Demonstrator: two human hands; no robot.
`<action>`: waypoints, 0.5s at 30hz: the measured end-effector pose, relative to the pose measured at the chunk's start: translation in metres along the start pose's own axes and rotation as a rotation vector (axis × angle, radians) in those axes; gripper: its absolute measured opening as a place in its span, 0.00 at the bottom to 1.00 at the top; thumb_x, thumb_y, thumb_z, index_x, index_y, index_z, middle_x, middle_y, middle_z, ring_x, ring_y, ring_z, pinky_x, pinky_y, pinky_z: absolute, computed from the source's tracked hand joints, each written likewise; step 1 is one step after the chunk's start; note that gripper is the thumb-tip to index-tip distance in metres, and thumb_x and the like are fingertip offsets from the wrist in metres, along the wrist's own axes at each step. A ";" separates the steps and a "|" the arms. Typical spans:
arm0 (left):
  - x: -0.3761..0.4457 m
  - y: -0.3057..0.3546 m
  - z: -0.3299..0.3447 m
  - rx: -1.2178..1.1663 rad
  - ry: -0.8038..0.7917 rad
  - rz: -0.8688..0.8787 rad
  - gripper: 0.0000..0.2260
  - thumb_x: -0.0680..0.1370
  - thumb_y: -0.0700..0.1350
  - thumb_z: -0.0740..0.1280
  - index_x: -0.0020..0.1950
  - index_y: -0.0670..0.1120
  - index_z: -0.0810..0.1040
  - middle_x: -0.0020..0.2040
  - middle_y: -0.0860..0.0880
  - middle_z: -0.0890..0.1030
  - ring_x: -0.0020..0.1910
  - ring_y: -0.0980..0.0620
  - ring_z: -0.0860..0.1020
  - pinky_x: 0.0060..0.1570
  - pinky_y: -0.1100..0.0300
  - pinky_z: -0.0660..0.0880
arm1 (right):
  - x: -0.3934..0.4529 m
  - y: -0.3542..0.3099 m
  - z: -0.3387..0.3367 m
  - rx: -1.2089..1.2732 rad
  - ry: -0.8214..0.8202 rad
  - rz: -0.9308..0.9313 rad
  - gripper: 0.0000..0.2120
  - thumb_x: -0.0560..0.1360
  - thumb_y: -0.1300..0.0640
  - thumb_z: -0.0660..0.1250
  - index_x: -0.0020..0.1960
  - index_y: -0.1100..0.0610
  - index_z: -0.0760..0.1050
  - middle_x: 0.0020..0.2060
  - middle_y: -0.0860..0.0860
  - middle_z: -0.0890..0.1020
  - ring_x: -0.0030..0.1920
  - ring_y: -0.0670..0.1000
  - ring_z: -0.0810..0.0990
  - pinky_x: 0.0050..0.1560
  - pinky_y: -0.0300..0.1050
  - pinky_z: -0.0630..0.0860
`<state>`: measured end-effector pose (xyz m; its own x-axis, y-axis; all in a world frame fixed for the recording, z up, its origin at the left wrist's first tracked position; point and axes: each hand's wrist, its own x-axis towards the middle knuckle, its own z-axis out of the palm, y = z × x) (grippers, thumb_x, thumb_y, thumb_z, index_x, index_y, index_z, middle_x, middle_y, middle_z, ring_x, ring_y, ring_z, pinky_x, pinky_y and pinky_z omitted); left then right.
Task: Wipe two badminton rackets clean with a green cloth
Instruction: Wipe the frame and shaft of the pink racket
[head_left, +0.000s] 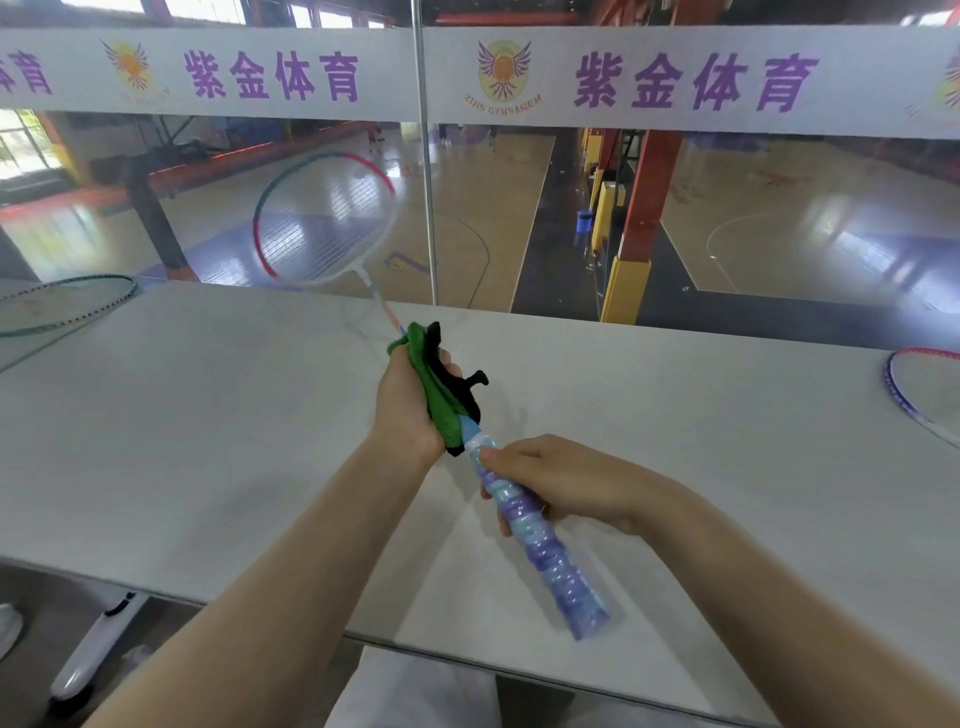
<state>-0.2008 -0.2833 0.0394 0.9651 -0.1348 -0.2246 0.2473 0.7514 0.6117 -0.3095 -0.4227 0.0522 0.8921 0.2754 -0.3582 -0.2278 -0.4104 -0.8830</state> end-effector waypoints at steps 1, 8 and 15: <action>-0.001 0.001 -0.001 0.025 -0.012 -0.012 0.12 0.81 0.52 0.62 0.40 0.49 0.75 0.24 0.53 0.71 0.22 0.56 0.68 0.39 0.60 0.69 | 0.001 -0.001 -0.002 -0.045 0.014 -0.010 0.22 0.80 0.40 0.60 0.50 0.60 0.77 0.37 0.54 0.81 0.35 0.50 0.81 0.40 0.44 0.80; -0.013 0.007 -0.003 0.134 -0.065 -0.063 0.11 0.81 0.51 0.62 0.42 0.48 0.76 0.25 0.52 0.71 0.22 0.55 0.68 0.38 0.61 0.70 | 0.003 -0.006 -0.025 -0.041 0.194 -0.012 0.21 0.82 0.44 0.58 0.54 0.62 0.77 0.39 0.56 0.84 0.37 0.52 0.80 0.42 0.45 0.81; -0.044 0.002 -0.007 0.344 -0.073 -0.154 0.13 0.79 0.49 0.66 0.35 0.49 0.70 0.28 0.51 0.69 0.25 0.55 0.67 0.25 0.64 0.65 | 0.009 0.000 -0.032 0.021 0.327 -0.030 0.17 0.82 0.48 0.58 0.51 0.60 0.78 0.37 0.56 0.83 0.36 0.53 0.80 0.41 0.45 0.81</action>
<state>-0.2439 -0.2717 0.0452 0.9149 -0.2841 -0.2869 0.3926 0.4597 0.7966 -0.2889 -0.4476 0.0585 0.9758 -0.0083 -0.2185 -0.2046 -0.3871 -0.8991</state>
